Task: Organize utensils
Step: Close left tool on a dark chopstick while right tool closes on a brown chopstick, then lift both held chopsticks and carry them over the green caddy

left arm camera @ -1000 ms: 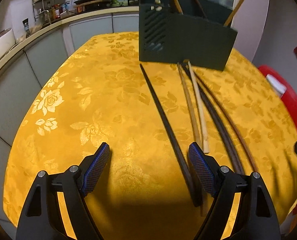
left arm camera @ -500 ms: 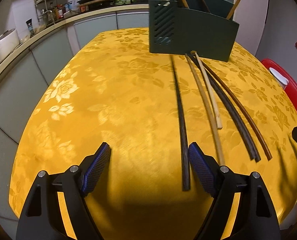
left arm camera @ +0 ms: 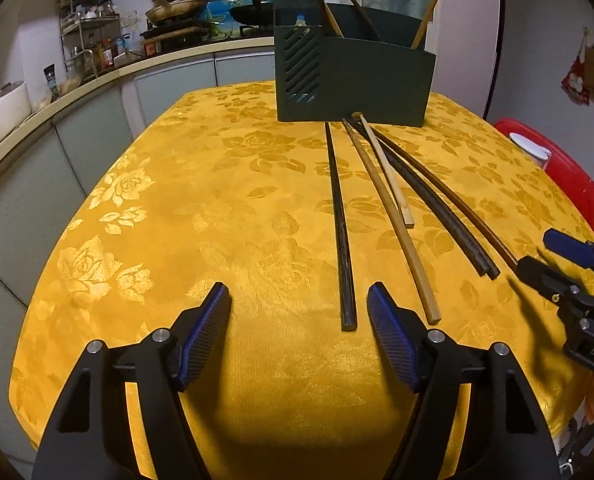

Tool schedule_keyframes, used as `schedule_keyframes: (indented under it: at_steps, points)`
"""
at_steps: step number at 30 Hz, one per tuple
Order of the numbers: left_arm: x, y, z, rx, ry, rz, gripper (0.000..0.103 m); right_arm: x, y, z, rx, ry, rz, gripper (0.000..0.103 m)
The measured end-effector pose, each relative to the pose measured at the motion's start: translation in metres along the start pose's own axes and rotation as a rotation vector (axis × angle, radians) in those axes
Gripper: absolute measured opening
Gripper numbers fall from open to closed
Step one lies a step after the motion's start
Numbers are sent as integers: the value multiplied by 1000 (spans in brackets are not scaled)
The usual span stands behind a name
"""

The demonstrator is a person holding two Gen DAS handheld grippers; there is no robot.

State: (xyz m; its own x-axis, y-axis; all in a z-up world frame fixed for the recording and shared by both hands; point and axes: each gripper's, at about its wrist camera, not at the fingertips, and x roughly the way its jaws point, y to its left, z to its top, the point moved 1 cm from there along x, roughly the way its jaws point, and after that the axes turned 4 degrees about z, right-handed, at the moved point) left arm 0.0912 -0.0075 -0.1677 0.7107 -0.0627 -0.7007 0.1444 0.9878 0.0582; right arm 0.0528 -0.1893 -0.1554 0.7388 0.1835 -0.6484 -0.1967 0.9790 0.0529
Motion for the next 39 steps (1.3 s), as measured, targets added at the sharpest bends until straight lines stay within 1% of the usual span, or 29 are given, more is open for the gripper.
schedule_keyframes:
  at_steps: [1,3,4,5,6,7,9,10,12,15,19,20,21,22,23,24,25,27,29,31,34,39]
  points:
    - [0,1,0,1,-3,-2,69,1,0,0,-2,1,-1,61]
    - [-1,1,-1,0,-14,-3,68,5,0,-1,-4,8,-3,55]
    - [-1,1,-2,-1,-21,-4,67,7,0,-1,-5,13,-3,54]
    - [-1,0,-2,-1,-26,-5,63,8,1,-1,-5,15,-2,52]
    - [-2,0,-2,-1,-31,-6,57,9,2,-1,-7,17,-1,51]
    - [-2,1,-2,0,-36,-12,55,11,3,-1,-12,14,-1,51]
    - [-4,3,-3,-8,-45,-26,44,12,8,0,-27,10,1,49]
    - [-4,4,-3,-11,-47,-29,42,12,9,0,-32,7,2,48]
    - [-5,5,-4,-18,-51,-38,32,12,10,0,-37,2,4,45]
    - [-6,6,-4,-29,-54,-67,28,13,12,-1,-36,-3,8,42]
    - [-8,1,-6,-19,-65,-88,27,12,12,-2,-30,-12,26,38]
    - [-9,-1,-7,-12,-67,-95,25,12,12,-2,-32,-14,30,35]
    - [-9,-3,-7,-7,-68,-99,22,12,13,-2,-36,-15,38,29]
    - [-9,-5,-7,2,-69,-100,20,12,15,-2,-43,-16,44,27]
    - [-9,-7,-7,8,-69,-100,17,13,16,-2,-45,-16,46,23]
    - [-9,-7,-7,13,-67,-103,11,13,16,-2,-46,-16,48,21]
    - [-9,-8,-6,13,-62,-107,8,13,17,-1,-47,-17,49,20]
    - [-9,-6,-5,4,-50,-124,7,13,17,-1,-47,-15,45,13]
    - [-9,-5,-6,1,-47,-128,7,12,13,-1,-30,-5,35,9]
    - [-9,-5,-7,3,-49,-124,7,10,6,-1,-12,-4,5,9]
    - [-9,-7,-7,5,-54,-119,7,9,-1,-3,1,-8,10,9]
    - [-8,-9,-7,7,-61,-120,7,10,2,-3,0,-24,4,9]
